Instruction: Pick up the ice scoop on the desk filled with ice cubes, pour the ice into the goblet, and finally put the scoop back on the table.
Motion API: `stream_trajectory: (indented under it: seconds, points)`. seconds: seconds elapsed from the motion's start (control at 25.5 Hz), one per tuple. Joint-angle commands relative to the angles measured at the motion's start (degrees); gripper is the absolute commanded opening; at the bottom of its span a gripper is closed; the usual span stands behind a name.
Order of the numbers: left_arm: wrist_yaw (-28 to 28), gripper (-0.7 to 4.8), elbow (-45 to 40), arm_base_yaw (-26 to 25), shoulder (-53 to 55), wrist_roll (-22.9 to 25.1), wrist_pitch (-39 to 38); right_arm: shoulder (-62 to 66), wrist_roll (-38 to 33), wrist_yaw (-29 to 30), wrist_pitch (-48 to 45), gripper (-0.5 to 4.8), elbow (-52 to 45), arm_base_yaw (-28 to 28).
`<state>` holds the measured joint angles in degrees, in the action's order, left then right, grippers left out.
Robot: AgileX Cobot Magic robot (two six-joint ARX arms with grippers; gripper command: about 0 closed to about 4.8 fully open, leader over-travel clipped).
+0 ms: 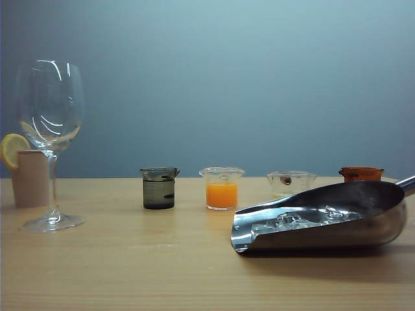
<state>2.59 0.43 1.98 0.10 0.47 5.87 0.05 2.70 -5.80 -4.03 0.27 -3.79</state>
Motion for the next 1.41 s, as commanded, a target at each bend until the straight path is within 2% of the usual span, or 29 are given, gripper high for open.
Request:
stream_trajectory:
  seconds: [0.04,0.31,0.39,0.63,0.82,1.06,1.18,1.29,1.41]
  points:
    - [-0.20,-0.04,0.17,0.00,0.00,0.15,1.07,0.02,-0.15,0.17,-0.96,-0.01,-0.22,-0.04]
    - [-0.22,-0.05,0.37,0.02,0.00,-1.18,1.86,0.02,-0.44,1.11,-0.92,-0.01,0.59,-0.07]
    - [-0.13,-0.05,1.44,0.00,0.00,-2.89,1.33,0.02,-4.11,1.46,-0.72,-0.02,2.89,-0.11]
    - [-0.55,-0.05,9.60,0.02,0.37,-4.59,-3.93,0.02,-6.16,1.44,4.31,-0.02,10.47,-0.09]
    - [-9.03,-0.05,19.04,0.02,6.14,-4.57,-6.97,0.17,-7.69,1.46,10.88,-0.02,17.64,-0.09]
    - [-13.97,-0.05,26.25,0.04,12.94,-4.48,-9.38,2.97,-11.39,1.44,12.07,-0.02,21.66,-0.09]
    - [-15.54,-0.05,32.61,0.04,17.35,-3.89,-14.71,8.22,-12.55,1.46,12.28,-0.02,25.79,-0.13]
    - [-15.56,-0.05,37.73,0.04,20.61,-3.89,-20.57,15.28,-15.21,1.46,16.63,-0.02,31.52,-0.11]
    - [-16.28,-0.05,41.18,0.07,22.69,-3.82,-27.04,21.97,-23.08,1.70,19.85,-0.02,35.50,-0.11]
